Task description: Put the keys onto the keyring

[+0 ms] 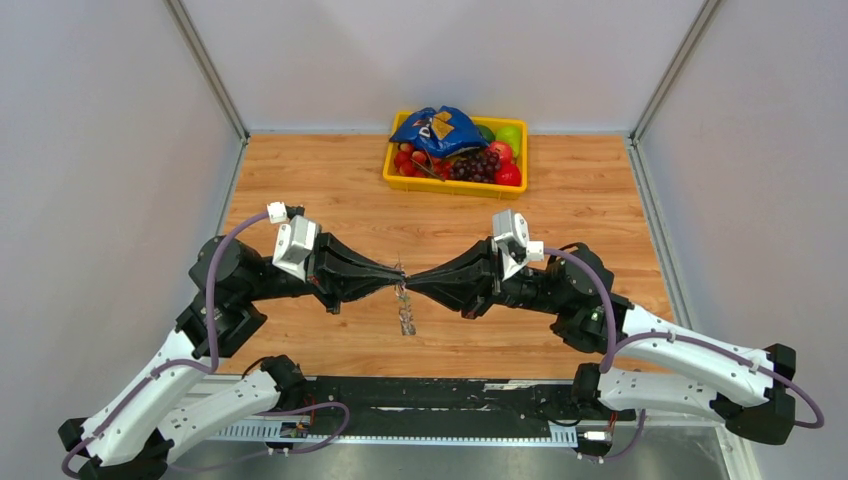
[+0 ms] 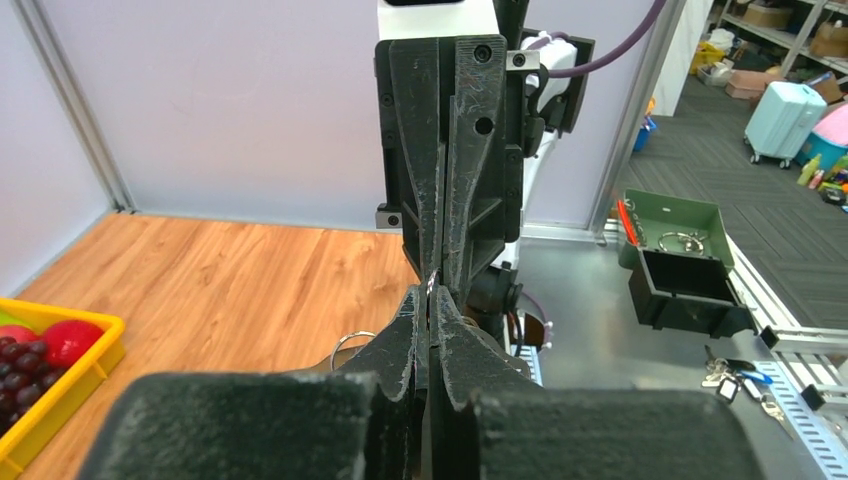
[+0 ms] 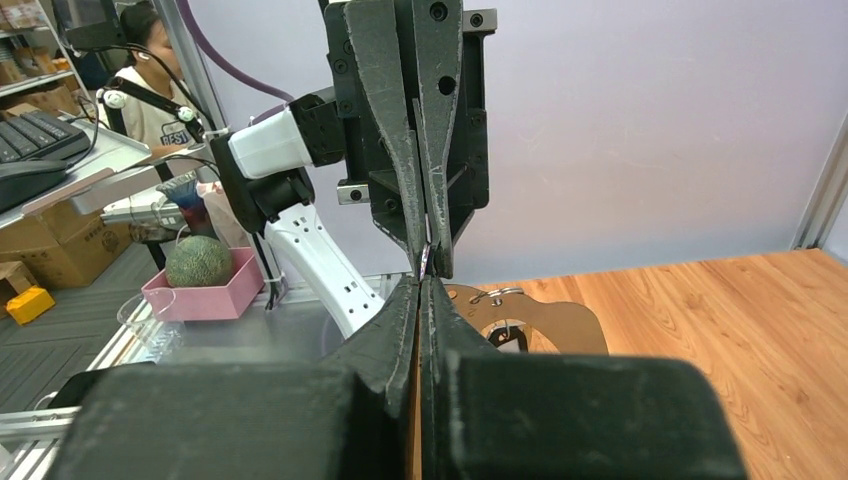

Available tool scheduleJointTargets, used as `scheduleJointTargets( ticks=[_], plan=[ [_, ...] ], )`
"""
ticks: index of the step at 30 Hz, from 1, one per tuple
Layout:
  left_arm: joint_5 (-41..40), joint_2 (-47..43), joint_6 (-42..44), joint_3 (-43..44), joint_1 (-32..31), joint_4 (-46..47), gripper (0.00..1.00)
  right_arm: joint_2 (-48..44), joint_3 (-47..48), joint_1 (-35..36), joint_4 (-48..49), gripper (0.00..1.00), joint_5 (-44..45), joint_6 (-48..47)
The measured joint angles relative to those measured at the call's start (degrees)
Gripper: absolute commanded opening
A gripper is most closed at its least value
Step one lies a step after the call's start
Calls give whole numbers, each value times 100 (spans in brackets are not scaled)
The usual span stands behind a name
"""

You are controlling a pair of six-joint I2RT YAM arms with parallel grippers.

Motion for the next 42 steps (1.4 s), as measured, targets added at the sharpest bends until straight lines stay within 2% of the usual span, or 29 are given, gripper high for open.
scheduleJointTargets(
  ticks=[2,5,9,16,20,24,30,42],
  plan=[
    [28,13,2,13,2,-28,0,-9,4,15,-50,1,15,-46],
    [39,57,39,87,4,-181,0,-26,116,17,-343,17,33,-162],
    [44,129,157,221,0,-522,0,-22,485,22,-1012,32,35,-407],
    [39,223,396,337,-2,-1314,0,63,1499,26,-2420,43,61,-975],
    [37,278,496,422,-2,-1637,0,328,2114,26,-3281,45,96,-1248],
    [35,315,590,503,-2,-1912,0,745,2632,26,-4076,40,101,-1436],
    [-66,337,785,763,-2,-2439,0,1130,2791,26,-4909,42,144,-1593],
    [-173,459,1040,1047,-2,-3056,0,1189,2940,26,-5180,41,98,-1652]
  ],
)
